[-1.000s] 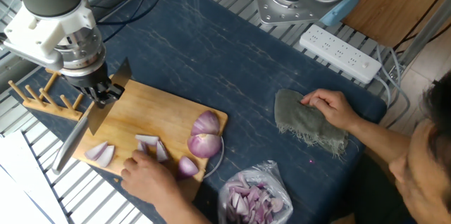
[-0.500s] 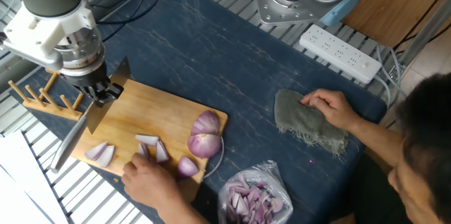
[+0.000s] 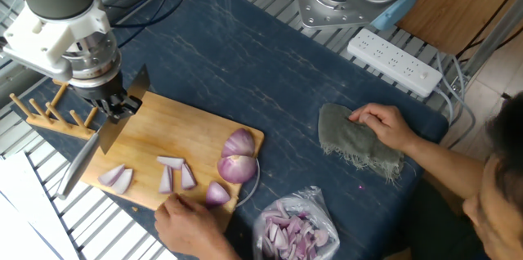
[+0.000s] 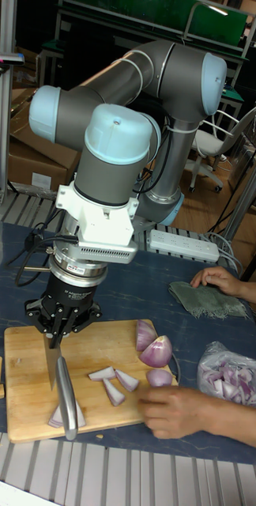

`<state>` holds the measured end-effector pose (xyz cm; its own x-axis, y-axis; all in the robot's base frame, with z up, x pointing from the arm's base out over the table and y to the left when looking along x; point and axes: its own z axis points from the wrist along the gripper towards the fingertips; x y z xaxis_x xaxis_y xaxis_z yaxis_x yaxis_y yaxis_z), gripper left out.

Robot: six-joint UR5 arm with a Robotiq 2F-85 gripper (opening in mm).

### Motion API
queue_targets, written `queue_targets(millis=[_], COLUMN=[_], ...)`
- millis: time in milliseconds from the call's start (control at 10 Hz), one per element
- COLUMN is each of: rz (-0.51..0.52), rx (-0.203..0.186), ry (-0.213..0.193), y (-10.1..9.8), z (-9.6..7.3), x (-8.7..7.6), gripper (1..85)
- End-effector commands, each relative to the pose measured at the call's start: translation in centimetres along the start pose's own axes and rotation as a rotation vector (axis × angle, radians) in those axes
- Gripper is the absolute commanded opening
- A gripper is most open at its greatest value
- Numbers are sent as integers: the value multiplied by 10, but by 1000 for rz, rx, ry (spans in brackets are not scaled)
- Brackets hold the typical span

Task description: Chop the onions

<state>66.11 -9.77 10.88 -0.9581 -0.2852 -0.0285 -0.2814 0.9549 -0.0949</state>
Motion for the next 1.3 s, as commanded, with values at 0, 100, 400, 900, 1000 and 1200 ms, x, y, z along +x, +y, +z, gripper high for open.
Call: queue_targets(millis=[0,100,400,900,1000,1200], rz=[12,15,20,20,20,21], rx=[-10,-11,-16,-18,-16,-14], ry=[-6,-8,-12,-14,-14,-12], y=[1,2,2,2,2,1], z=[-1,-1,-2,-2,-2,-2], x=[-1,-2,-2,-3,-3,-3], gripper=[10,10,10,10,10,10])
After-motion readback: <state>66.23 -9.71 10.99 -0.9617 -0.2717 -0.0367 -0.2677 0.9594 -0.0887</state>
